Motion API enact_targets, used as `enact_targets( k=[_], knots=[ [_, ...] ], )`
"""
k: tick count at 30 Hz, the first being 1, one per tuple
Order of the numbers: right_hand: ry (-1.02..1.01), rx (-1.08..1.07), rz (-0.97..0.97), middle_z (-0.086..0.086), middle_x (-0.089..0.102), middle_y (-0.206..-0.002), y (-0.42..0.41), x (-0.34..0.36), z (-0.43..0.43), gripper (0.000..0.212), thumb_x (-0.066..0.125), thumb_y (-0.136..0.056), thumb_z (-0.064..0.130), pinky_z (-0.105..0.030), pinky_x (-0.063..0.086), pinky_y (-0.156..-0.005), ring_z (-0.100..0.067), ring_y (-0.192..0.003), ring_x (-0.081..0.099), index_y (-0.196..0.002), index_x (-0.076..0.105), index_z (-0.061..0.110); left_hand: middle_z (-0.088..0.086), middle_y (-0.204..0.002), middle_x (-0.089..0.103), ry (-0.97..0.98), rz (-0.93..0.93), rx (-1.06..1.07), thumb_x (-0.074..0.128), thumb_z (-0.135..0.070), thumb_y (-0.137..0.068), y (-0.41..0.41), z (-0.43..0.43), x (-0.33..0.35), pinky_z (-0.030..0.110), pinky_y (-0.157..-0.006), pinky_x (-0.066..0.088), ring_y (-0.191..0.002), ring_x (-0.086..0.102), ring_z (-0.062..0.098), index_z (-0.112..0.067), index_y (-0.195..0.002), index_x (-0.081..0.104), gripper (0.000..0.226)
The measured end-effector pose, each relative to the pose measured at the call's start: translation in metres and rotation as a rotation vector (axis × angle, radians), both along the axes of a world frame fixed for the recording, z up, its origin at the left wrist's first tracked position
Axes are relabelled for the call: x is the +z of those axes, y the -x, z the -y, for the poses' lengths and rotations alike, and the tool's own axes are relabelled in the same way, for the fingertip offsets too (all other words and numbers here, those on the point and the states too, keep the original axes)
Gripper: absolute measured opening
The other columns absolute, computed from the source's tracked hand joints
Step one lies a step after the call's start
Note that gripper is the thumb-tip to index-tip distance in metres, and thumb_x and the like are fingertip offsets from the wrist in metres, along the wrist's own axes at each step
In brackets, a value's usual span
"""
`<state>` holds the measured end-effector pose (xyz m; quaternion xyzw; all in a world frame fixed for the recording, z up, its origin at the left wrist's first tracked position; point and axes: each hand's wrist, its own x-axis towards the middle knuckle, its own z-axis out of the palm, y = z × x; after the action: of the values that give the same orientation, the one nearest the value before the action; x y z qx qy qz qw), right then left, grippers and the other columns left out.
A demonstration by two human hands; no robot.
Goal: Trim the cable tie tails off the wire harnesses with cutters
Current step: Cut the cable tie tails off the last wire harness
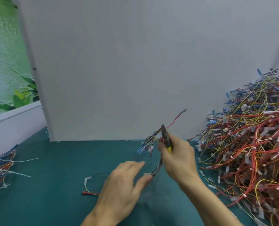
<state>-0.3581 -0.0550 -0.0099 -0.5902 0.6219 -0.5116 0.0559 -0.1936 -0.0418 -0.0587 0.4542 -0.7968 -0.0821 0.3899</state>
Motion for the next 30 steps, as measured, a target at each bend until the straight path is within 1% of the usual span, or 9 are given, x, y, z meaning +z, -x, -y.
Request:
enact_targets(
  k=[2, 8, 11, 14, 20, 23, 26, 28, 30],
  knots=[
    [0.004, -0.049, -0.117, 0.006, 0.052, -0.059, 0.014, 0.014, 0.009, 0.019, 0.061, -0.09, 0.028, -0.033, 0.027, -0.058, -0.032, -0.07, 0.052, -0.074, 0.053, 0.023, -0.025, -0.118, 0.055, -0.082, 0.085, 0.07, 0.042, -0.067, -0.087, -0.012, 0.006, -0.003, 0.007, -0.085, 0.036, -0.109, 0.049, -0.005, -0.033, -0.125, 0.058, 0.053],
    [-0.023, -0.083, -0.282, 0.007, 0.044, -0.06, 0.056, 0.055, 0.029, 0.033, 0.057, -0.094, 0.022, -0.037, 0.028, -0.053, -0.03, -0.068, 0.046, -0.066, 0.039, 0.025, -0.019, -0.141, 0.034, -0.365, 0.471, 0.148, 0.056, -0.064, -0.08, -0.036, 0.018, -0.023, 0.033, -0.101, 0.037, -0.129, 0.029, 0.01, -0.043, -0.138, 0.039, 0.064],
    [-0.02, -0.075, -0.325, -0.002, 0.056, -0.071, 0.068, 0.085, 0.032, 0.021, 0.056, -0.097, 0.024, -0.044, 0.048, -0.064, -0.031, -0.073, 0.058, -0.077, 0.051, 0.017, -0.017, -0.155, 0.006, -0.369, 0.422, 0.14, 0.065, -0.066, -0.069, -0.036, 0.023, -0.032, 0.036, -0.108, 0.034, -0.139, 0.012, 0.013, -0.044, -0.15, -0.001, 0.107],
    [0.099, -0.139, -0.337, -0.012, 0.066, -0.089, 0.085, 0.132, 0.032, 0.018, 0.056, -0.097, 0.024, -0.053, 0.052, -0.075, -0.034, -0.081, 0.063, -0.092, 0.061, 0.008, -0.016, -0.155, -0.016, -0.346, 0.373, 0.166, 0.072, -0.065, -0.06, -0.036, 0.026, -0.037, 0.032, -0.113, 0.028, -0.143, 0.001, 0.018, -0.043, -0.132, -0.038, 0.133],
    [0.322, -0.573, -0.321, -0.019, 0.066, -0.109, 0.176, 0.245, 0.025, 0.029, 0.059, -0.091, 0.028, -0.047, 0.052, -0.087, -0.038, -0.105, 0.06, -0.111, 0.066, 0.007, -0.009, -0.157, -0.015, -0.401, 0.495, 0.126, 0.064, -0.074, -0.065, -0.04, 0.04, -0.045, 0.033, -0.117, 0.019, -0.145, 0.0, 0.023, -0.038, -0.151, 0.003, 0.111],
    [0.159, -0.784, -0.337, -0.027, 0.06, -0.103, 0.245, 0.273, 0.025, 0.02, 0.062, -0.088, 0.016, -0.04, 0.047, -0.067, -0.031, -0.094, 0.056, -0.104, 0.058, 0.004, -0.006, -0.157, -0.014, -0.407, 0.552, 0.1, 0.059, -0.077, -0.069, -0.042, 0.045, -0.05, 0.032, -0.117, 0.017, -0.145, 0.003, 0.025, -0.04, -0.15, 0.005, 0.104],
    [-0.051, -0.856, -0.208, -0.029, 0.054, -0.123, 0.298, 0.253, 0.022, 0.032, 0.064, -0.087, 0.009, -0.042, 0.045, -0.077, -0.032, -0.096, 0.052, -0.115, 0.053, -0.003, -0.007, -0.157, -0.014, -0.41, 0.574, 0.08, 0.053, -0.072, -0.076, -0.045, 0.047, -0.052, 0.029, -0.116, 0.013, -0.144, 0.003, 0.024, -0.043, -0.148, 0.0, 0.094],
    [-0.135, -0.903, -0.179, -0.03, 0.056, -0.119, 0.318, 0.222, 0.017, 0.021, 0.061, -0.086, 0.006, -0.046, 0.049, -0.075, -0.036, -0.097, 0.057, -0.103, 0.056, -0.004, -0.006, -0.157, -0.013, -0.469, 0.559, 0.04, 0.049, -0.059, -0.087, -0.049, 0.05, -0.051, 0.031, -0.118, 0.01, -0.145, 0.002, 0.026, -0.04, -0.15, -0.002, 0.083],
    [-0.216, -0.962, -0.201, -0.033, 0.06, -0.107, 0.329, 0.194, 0.017, 0.011, 0.06, -0.08, 0.002, -0.039, 0.048, -0.064, -0.037, -0.089, 0.059, -0.089, 0.056, -0.005, -0.009, -0.158, -0.003, -0.487, 0.513, 0.001, 0.043, -0.053, -0.092, -0.05, 0.049, -0.05, 0.031, -0.118, 0.014, -0.144, 0.008, 0.022, -0.043, -0.149, 0.014, 0.065]
  ],
)
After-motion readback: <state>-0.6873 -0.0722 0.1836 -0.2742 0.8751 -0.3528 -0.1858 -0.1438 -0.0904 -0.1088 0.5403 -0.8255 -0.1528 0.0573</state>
